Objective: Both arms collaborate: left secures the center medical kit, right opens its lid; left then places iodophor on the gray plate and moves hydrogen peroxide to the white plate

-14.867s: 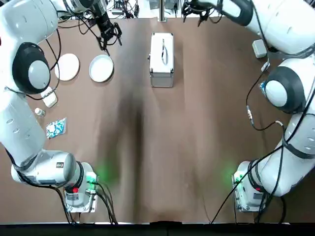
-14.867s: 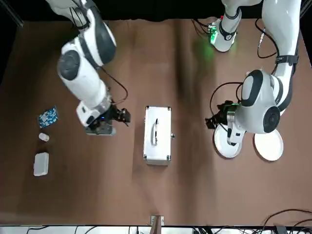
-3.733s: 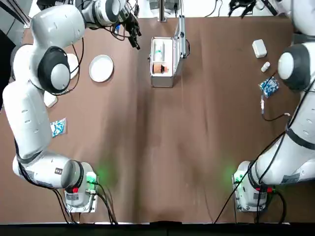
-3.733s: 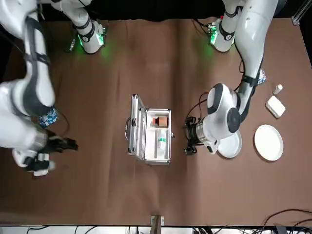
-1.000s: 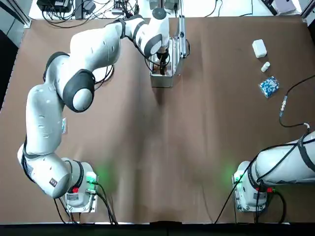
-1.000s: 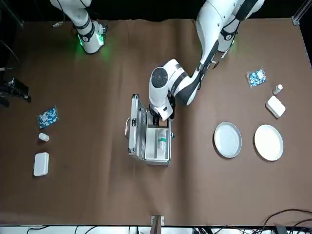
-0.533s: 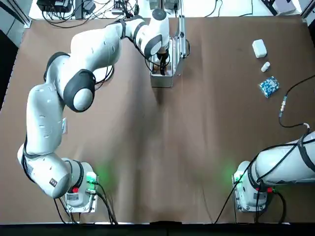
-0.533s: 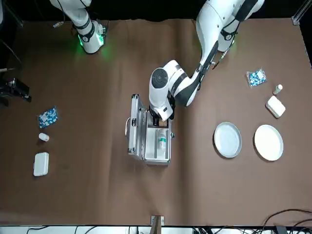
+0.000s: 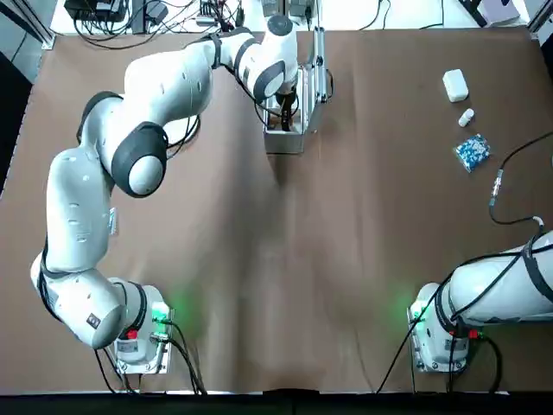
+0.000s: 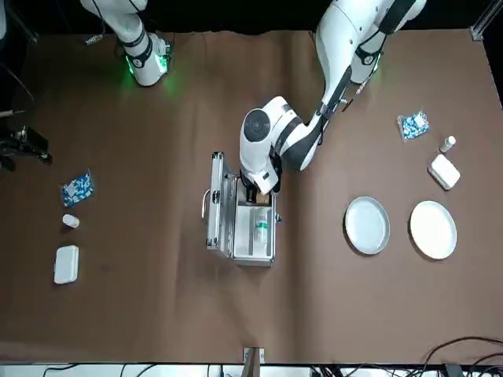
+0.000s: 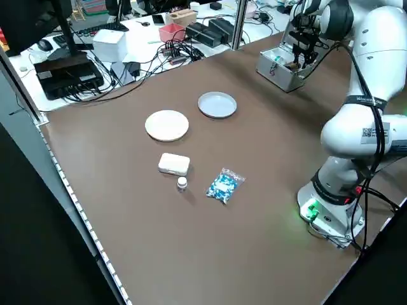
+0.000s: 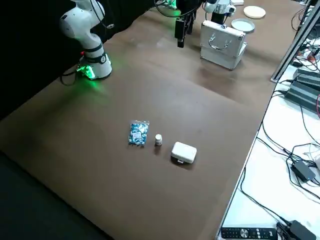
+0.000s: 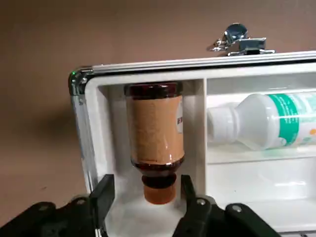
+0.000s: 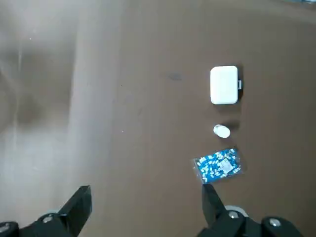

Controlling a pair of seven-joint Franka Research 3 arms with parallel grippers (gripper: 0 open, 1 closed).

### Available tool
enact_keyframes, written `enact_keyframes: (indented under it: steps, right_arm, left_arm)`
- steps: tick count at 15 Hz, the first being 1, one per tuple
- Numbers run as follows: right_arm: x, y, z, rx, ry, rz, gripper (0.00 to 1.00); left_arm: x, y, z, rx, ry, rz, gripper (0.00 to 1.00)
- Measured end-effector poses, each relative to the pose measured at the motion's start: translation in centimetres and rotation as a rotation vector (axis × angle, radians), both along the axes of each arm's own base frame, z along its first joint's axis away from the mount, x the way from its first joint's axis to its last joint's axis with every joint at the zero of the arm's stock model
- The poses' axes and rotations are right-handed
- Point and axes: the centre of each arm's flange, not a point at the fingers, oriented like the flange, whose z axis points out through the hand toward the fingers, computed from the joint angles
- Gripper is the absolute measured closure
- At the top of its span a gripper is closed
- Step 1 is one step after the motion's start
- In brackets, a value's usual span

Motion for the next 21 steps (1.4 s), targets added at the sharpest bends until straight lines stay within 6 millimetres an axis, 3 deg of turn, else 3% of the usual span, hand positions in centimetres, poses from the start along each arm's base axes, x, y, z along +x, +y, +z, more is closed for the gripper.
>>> enact_keyframes:
  steps: [3,15,17,18,21]
  right_arm:
    - [0.1,1.7,0.0,0.002,-0.002,-0.040,0.01]
    - [0.2,1.6,0.1,0.003,-0.008,-0.059,0.01]
    - [0.2,1.6,0.1,0.003,-0.009,-0.059,0.01]
    - [0.2,1.6,0.1,0.003,-0.009,-0.059,0.01]
    - [0.2,1.6,0.1,0.003,-0.009,-0.059,0.01]
  left_arm:
    - [0.1,0.0,-0.2,0.000,0.000,0.001,0.40]
    - [0.1,-0.1,-1.8,0.005,0.011,0.000,0.43]
    - [-0.1,-0.3,-1.8,0.005,0.008,-0.004,0.46]
    - [-0.2,-0.4,-1.8,0.005,0.008,-0.006,0.55]
    - [-0.3,-0.5,-1.8,0.004,0.008,-0.006,0.66]
